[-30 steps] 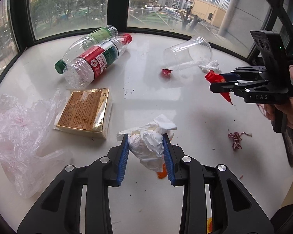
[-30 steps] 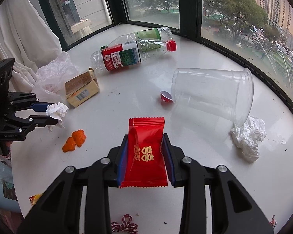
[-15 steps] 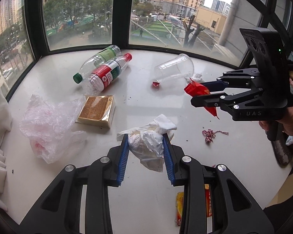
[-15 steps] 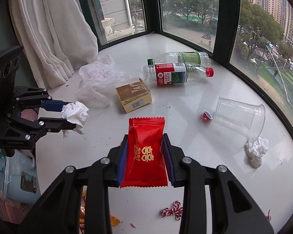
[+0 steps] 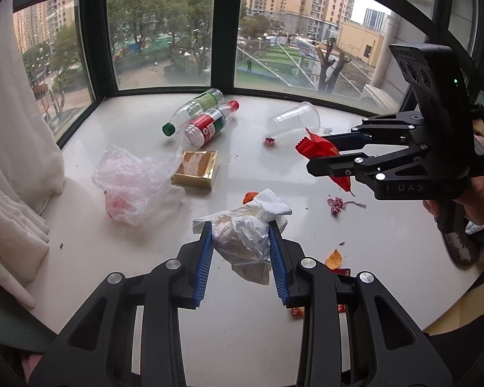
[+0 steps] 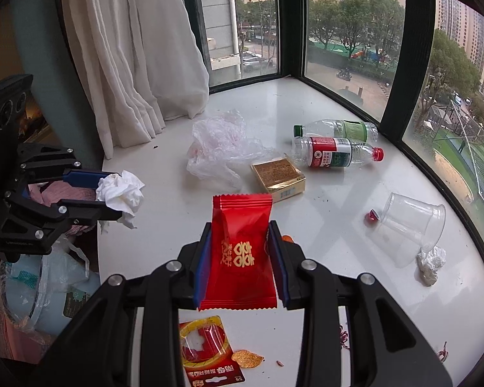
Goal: Collect trash
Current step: 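Carry the white tissue with the left tool while the right tool carries the candy packet to the bin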
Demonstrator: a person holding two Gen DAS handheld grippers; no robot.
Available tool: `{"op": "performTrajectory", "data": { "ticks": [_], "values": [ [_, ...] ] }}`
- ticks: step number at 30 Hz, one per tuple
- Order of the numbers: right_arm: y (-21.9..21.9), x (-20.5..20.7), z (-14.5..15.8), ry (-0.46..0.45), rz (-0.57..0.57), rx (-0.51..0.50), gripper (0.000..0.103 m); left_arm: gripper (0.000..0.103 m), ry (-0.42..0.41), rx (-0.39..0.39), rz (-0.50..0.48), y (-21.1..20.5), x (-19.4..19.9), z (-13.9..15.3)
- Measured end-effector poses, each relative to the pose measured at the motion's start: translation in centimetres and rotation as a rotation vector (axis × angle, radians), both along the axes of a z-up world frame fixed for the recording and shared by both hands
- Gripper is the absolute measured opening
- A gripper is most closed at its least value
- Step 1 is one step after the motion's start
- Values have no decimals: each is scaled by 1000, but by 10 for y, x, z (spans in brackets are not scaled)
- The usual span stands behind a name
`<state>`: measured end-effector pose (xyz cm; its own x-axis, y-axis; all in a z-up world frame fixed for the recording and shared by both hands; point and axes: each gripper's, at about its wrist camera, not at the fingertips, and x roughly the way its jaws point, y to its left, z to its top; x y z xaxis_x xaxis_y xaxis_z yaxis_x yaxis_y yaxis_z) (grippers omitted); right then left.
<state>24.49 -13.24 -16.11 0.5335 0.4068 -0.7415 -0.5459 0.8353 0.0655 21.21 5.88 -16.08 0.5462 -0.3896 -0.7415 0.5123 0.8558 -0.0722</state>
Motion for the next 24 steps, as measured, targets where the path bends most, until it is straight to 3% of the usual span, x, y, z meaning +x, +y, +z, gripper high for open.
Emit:
{"op": "performTrajectory", "data": {
  "ticks": [24],
  "values": [
    [165,-110,12,4,250,47,33,31,2,41,238,154,-154,11]
  ]
}}
